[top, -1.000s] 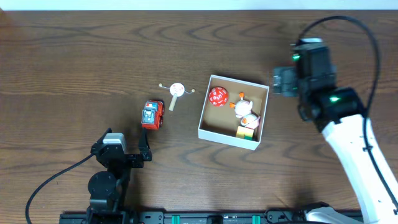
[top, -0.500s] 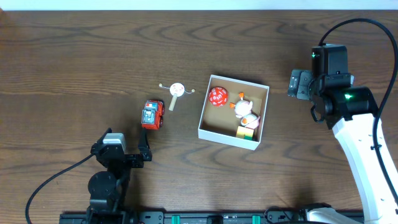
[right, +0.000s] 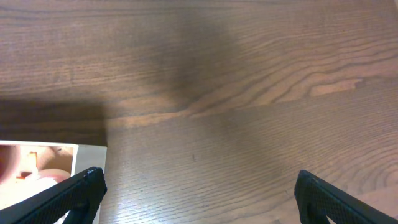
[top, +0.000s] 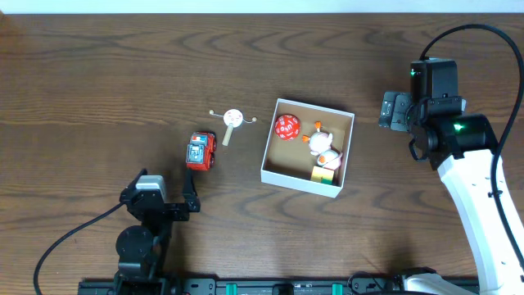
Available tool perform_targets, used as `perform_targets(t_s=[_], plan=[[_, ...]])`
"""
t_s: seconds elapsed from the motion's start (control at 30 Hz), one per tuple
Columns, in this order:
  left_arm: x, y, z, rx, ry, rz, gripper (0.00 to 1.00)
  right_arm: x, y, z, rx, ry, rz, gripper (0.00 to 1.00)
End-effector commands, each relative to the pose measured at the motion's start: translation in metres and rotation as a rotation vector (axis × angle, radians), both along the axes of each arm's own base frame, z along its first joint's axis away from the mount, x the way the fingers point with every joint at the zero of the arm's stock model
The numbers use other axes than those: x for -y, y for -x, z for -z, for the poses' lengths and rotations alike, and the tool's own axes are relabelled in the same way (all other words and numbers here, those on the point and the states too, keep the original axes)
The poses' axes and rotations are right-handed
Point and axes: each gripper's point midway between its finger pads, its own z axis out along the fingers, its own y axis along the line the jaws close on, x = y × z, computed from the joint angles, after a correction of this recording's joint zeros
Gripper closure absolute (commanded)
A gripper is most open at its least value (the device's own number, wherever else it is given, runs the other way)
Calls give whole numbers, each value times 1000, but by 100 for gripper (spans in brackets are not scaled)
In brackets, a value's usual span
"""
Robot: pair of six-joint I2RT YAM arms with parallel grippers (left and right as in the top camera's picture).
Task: Pack container
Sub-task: 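Reach the left gripper forward to the red fire truck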
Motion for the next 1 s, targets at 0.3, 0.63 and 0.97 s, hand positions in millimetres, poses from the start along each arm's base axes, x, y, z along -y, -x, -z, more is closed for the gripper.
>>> perform_targets(t_s=[0.3,0.63,0.97], plan=[[7,6,-94,-144,-56,59,2,5,1,-7,23,-1,28,1],[13,-44,-94,-795,-78,82,2,5,1,-7,23,-1,28,1],[23,-88,-45,-1013,-57,110,2,5,1,-7,23,-1,28,1]])
